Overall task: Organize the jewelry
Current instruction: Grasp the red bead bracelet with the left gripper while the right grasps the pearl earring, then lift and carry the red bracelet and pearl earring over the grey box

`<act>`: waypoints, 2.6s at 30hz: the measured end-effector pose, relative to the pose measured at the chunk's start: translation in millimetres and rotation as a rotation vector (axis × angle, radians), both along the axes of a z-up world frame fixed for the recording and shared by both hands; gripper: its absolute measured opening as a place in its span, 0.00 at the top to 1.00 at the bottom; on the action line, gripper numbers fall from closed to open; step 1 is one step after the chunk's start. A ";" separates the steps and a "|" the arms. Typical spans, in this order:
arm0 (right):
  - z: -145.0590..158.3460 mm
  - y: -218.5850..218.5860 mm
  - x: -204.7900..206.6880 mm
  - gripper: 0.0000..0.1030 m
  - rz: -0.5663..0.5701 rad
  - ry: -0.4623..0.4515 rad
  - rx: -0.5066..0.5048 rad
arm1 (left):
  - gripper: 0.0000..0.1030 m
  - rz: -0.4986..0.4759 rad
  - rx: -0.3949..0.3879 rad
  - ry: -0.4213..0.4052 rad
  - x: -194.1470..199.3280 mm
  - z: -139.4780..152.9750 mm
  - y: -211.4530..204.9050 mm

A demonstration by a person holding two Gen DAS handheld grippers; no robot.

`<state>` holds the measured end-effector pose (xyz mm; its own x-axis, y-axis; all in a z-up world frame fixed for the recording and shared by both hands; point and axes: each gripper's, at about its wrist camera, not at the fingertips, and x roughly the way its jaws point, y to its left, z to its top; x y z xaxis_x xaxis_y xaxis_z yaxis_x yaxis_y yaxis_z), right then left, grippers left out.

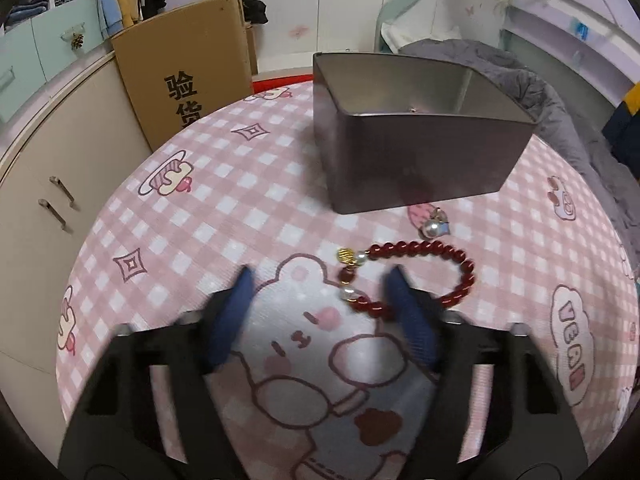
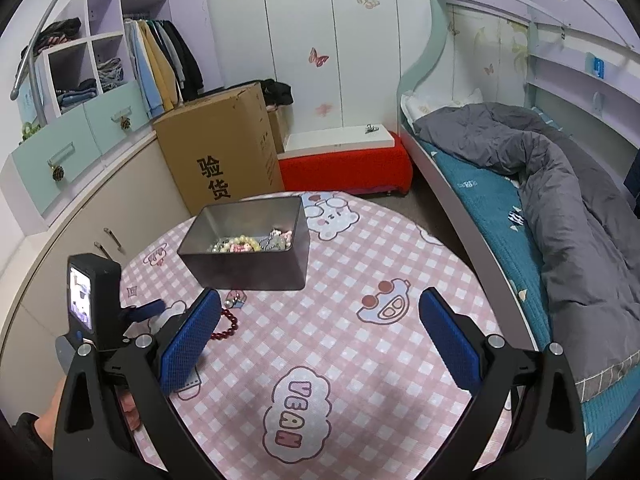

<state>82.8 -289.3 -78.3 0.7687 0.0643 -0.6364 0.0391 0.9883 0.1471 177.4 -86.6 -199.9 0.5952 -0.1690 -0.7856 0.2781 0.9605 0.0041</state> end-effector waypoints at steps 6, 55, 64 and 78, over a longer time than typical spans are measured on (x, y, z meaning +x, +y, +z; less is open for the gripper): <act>-21.0 15.0 19.5 0.07 0.048 0.049 0.003 | 0.91 -0.063 -0.039 0.032 -2.5 4.2 3.1; 11.3 54.3 49.1 0.91 0.296 -0.054 0.122 | 0.92 -0.077 -0.245 -0.164 -37.3 117.9 45.7; 76.5 31.5 60.0 0.91 0.284 -0.188 0.063 | 0.92 -0.131 -0.260 -0.297 -25.8 184.2 30.2; 79.5 23.8 113.8 0.91 0.286 -0.108 0.093 | 0.92 -0.177 -0.276 -0.271 28.9 207.2 -7.6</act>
<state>196.5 -265.5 1.2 0.7739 0.3420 -0.5330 -0.2596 0.9390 0.2256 206.3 -94.2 7.4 0.7169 -0.4687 -0.5162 0.4627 0.8736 -0.1507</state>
